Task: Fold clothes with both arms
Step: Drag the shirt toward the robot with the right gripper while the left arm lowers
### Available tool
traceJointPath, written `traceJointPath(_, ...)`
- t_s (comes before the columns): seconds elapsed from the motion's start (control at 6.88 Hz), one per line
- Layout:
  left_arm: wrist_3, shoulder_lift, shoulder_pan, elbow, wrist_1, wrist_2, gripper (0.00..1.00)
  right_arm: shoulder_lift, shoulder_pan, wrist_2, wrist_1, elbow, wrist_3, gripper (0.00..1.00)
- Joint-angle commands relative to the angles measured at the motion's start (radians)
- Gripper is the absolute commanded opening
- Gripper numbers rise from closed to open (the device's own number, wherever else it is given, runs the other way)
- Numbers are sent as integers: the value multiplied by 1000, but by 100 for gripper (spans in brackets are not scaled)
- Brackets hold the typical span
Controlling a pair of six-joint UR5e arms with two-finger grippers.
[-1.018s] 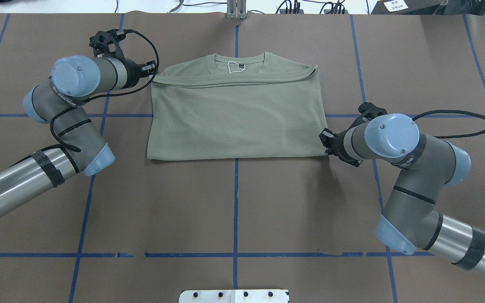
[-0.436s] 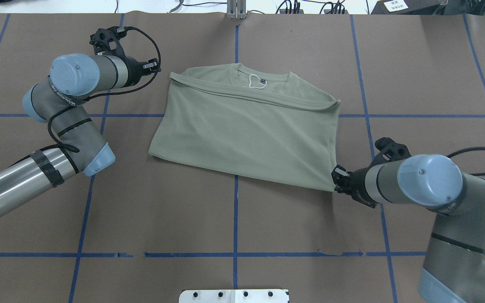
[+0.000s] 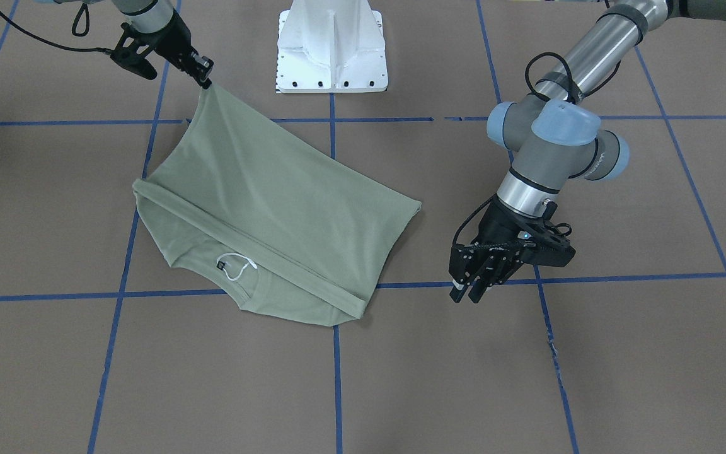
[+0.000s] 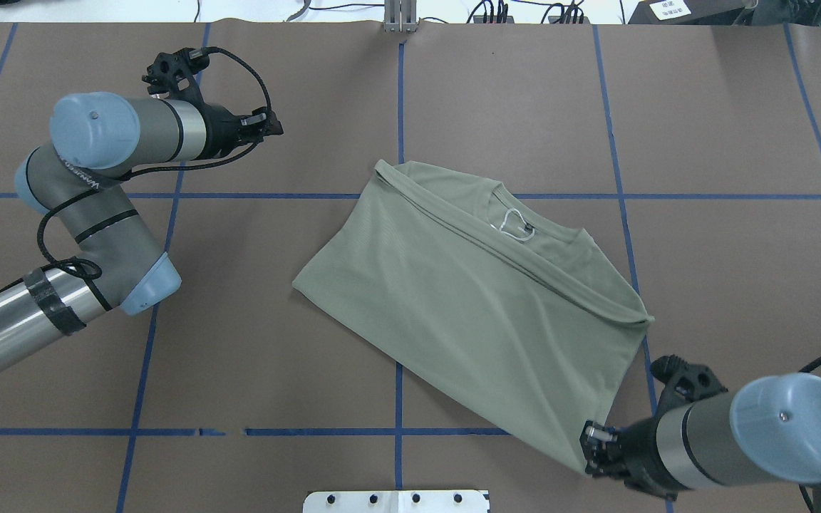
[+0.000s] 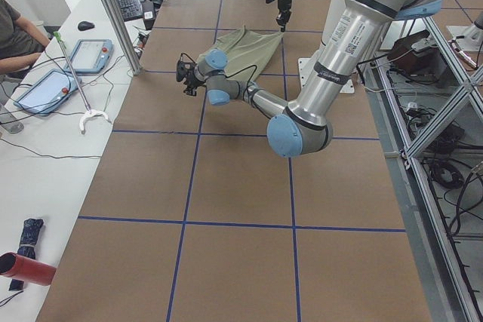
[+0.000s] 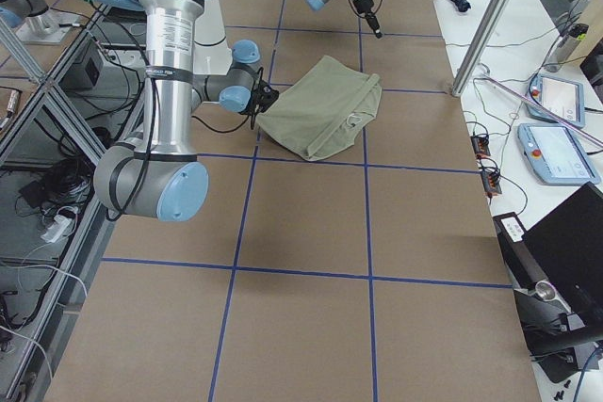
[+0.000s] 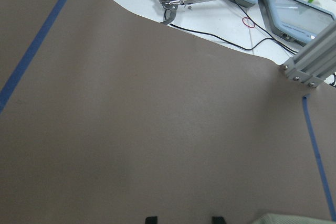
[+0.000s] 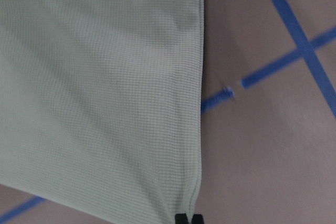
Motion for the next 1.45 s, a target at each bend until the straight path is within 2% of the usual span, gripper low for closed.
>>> traceJointPath(0.0, -126, 50, 55, -118, 0, -56, 49, -14, -159, -2, -1, 18, 61, 99)
traceJointPath(0.29, -261, 153, 148, -264, 11, -48, 53, -16, -122, -8, -1, 8, 67, 100)
traceJointPath(0.44, -312, 163, 205, -319, 81, -43, 57, -11, -32, -28, -1, 9, 66, 100)
traceJointPath(0.58, -369, 161, 287, -332, 156, 17, 59, 1, 74, -27, -1, 8, 60, 100)
traceJointPath(0.73, -375, 158, 382, -323, 209, 127, 59, 51, 184, -21, -1, -15, 37, 100)
traceJointPath(1.02, -375, 131, 422, -289, 241, 141, 58, 177, 262, -19, 0, -118, -38, 100)
traceJointPath(1.16, -372, 132, 419, -284, 244, 142, 58, 187, 276, -19, 0, -133, -42, 100)
traceJointPath(1.31, -371, 133, 412, -290, 301, 144, 58, 187, 282, -21, 0, -135, -43, 100)
